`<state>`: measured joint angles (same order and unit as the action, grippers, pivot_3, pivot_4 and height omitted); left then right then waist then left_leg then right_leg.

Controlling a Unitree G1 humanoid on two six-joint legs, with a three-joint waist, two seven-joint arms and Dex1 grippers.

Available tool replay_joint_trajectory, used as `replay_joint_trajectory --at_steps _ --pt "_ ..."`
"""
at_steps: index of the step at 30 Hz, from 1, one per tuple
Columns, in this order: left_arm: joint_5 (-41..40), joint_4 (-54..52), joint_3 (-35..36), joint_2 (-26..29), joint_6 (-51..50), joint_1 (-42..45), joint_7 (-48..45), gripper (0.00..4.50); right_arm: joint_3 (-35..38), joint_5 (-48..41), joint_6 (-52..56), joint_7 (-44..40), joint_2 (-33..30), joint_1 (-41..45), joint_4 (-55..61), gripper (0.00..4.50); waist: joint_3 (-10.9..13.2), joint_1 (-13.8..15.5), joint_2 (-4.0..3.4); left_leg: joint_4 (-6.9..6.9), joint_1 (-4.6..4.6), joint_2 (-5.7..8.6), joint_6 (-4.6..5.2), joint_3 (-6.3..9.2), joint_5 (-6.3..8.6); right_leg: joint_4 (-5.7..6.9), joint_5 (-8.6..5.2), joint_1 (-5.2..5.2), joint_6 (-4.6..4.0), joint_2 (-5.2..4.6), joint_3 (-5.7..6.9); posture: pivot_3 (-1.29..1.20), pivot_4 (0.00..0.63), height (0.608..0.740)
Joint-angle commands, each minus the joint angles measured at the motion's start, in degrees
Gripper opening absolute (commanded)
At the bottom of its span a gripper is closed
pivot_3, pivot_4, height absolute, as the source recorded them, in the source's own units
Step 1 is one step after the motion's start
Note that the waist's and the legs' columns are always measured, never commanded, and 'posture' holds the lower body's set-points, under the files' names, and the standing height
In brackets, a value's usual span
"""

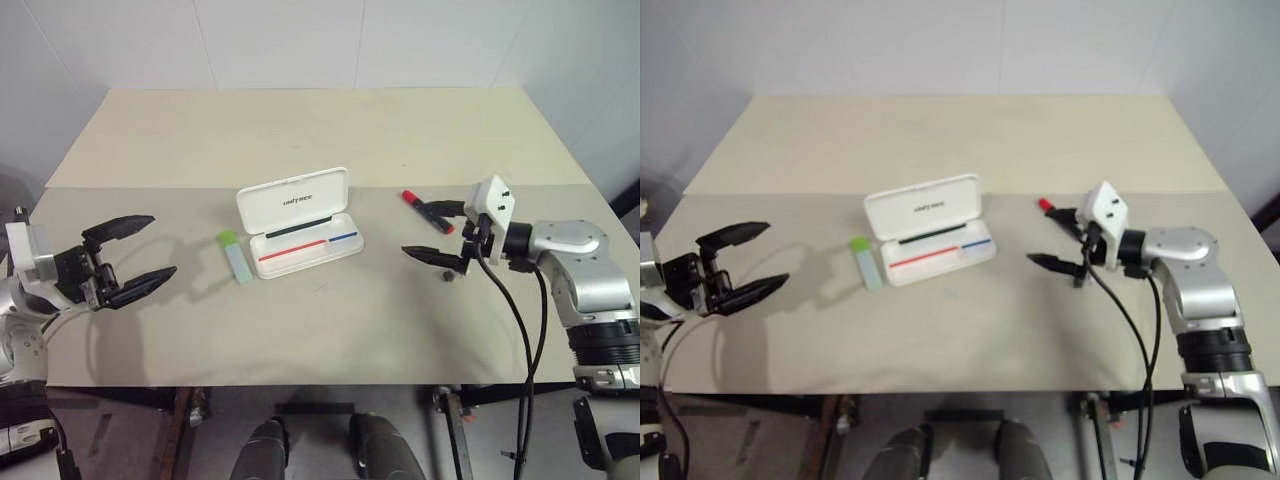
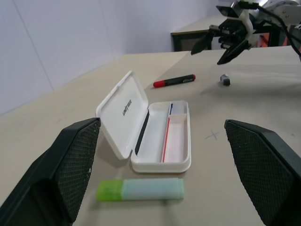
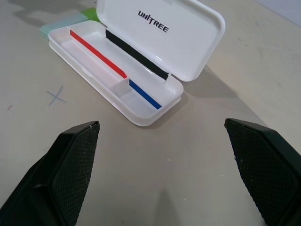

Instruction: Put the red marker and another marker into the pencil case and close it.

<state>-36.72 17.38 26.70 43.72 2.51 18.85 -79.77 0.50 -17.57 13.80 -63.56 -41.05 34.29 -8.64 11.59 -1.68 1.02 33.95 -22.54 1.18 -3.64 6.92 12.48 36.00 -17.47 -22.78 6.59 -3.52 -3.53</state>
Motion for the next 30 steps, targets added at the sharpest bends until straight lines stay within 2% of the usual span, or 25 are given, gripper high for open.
replay_joint_trajectory --at_steps 1,10,19,27,30 --pt "0.22 2.02 -0.59 0.43 0.62 2.39 -0.61 4.49 2.51 -1.64 0.57 1.48 -0.11 -0.98 3.86 4.50 0.00 -0.01 0.00 0.01 0.00 0.00 0.00 0.00 0.00 0.00 0.00 0.00 0.00 0.00 0.00 0.00 0.150 0.740" --pt "3.45 -0.03 -7.57 -5.41 2.26 5.84 2.65 4.49 5.68 -4.08 5.15 3.86 -2.42 -7.45 12.09 4.50 0.00 0.12 0.01 0.11 -0.03 0.02 0.00 0.01 0.00 0.01 0.03 0.03 0.07 0.00 0.00 0.00 0.150 0.740" --pt "9.88 -5.53 -16.54 -12.30 1.86 8.50 11.79 4.49 7.38 -6.30 9.94 6.77 -2.84 -12.19 20.19 4.50 -0.01 -0.06 0.01 0.23 0.02 0.05 0.01 -0.01 0.00 -0.01 0.10 0.15 0.18 0.01 -0.06 0.00 0.150 0.740" --pt "17.38 -2.38 -23.66 -14.67 0.91 12.94 17.33 4.49 9.97 -7.21 11.08 9.84 -2.69 -16.81 24.76 4.50 -0.01 0.44 0.02 0.28 -0.01 0.08 0.02 0.04 0.00 -0.04 0.12 0.19 0.21 0.02 -0.02 0.00 0.150 0.740" --pt "23.23 0.75 -28.83 -14.15 0.51 15.10 17.15 4.49 11.08 -7.02 10.45 11.63 -2.10 -18.24 25.29 4.50 -0.01 0.41 0.01 0.31 0.00 0.11 0.02 0.02 0.00 -0.05 0.13 0.21 0.24 0.02 -0.04 0.00 0.150 0.740"
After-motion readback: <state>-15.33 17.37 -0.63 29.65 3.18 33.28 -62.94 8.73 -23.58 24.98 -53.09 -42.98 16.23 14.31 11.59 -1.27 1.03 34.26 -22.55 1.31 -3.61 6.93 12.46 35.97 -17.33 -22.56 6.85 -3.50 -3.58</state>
